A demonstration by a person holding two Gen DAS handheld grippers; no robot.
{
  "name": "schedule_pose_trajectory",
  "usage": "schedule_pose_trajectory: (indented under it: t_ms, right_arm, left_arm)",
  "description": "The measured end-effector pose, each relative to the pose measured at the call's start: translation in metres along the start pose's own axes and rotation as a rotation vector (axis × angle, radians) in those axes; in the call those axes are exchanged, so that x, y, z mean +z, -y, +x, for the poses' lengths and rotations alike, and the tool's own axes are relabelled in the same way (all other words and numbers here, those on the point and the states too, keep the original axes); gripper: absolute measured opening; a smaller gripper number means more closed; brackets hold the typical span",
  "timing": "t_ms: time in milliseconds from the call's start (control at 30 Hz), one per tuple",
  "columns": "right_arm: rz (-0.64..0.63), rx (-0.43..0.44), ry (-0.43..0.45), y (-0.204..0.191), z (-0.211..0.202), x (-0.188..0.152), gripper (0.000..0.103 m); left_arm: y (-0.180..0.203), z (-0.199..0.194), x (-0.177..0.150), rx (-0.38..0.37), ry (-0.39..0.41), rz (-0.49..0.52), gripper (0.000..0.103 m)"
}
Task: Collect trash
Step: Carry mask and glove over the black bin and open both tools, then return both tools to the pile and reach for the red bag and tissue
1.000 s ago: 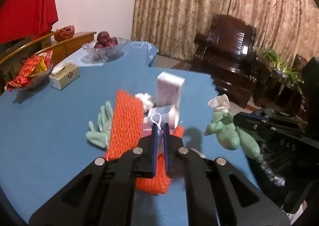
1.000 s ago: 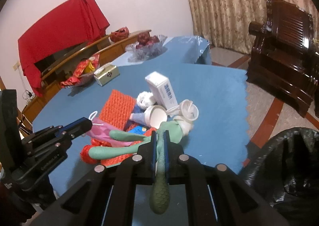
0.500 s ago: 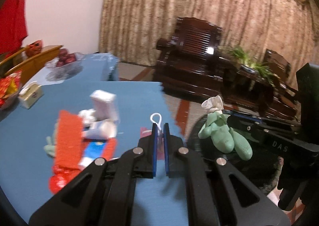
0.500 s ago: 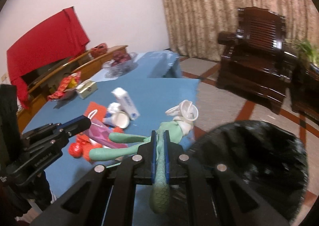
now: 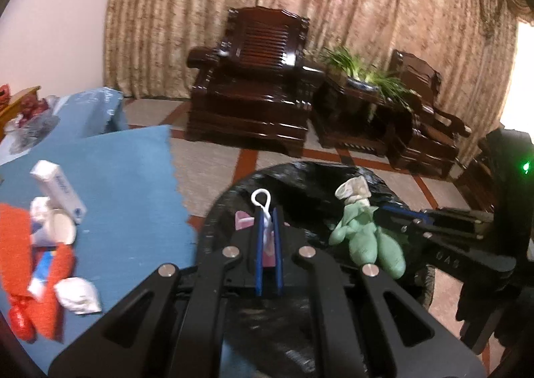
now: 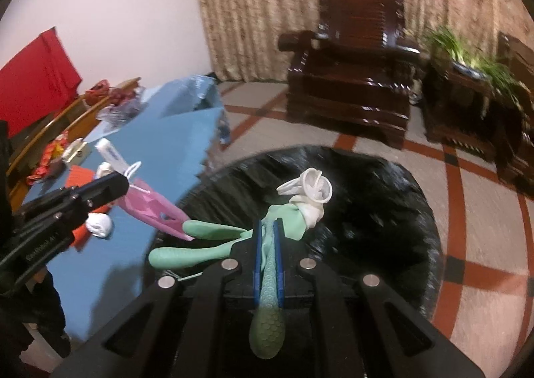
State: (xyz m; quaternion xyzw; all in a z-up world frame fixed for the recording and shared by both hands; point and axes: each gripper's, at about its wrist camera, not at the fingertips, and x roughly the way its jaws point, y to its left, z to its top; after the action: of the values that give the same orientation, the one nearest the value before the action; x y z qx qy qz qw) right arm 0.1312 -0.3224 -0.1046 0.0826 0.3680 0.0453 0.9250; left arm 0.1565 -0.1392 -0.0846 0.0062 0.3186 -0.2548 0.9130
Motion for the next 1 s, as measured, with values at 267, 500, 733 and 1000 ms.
schedule_pose_trajectory:
  t_ms: [267, 500, 733, 1000]
  right_arm:
    - [0.032, -0.063, -0.059, 0.026, 0.02, -0.022, 0.014]
    - [0.027, -0.098, -0.051, 0.029, 0.015, -0.033, 0.063]
    - [-0.02, -0.085, 0.053, -0.005, -0.005, -0.017, 0.097]
    - [-0.049, 0.047, 0.1, -0.074, -0.001, 0.008, 0.097]
  left_arm:
    - [0.014, 0.042, -0.006, -0.071, -0.085, -0.007, 0.045]
    - [-0.006, 0.026, -0.015, -0.031, -0.082, -0.018, 0.068]
    - [-0.05, -0.031, -0.015, 0.136, 0.004, -0.006, 0.088]
    - [-0.114, -0.102, -0.029, 0.347, 0.055, -0.063, 0.091]
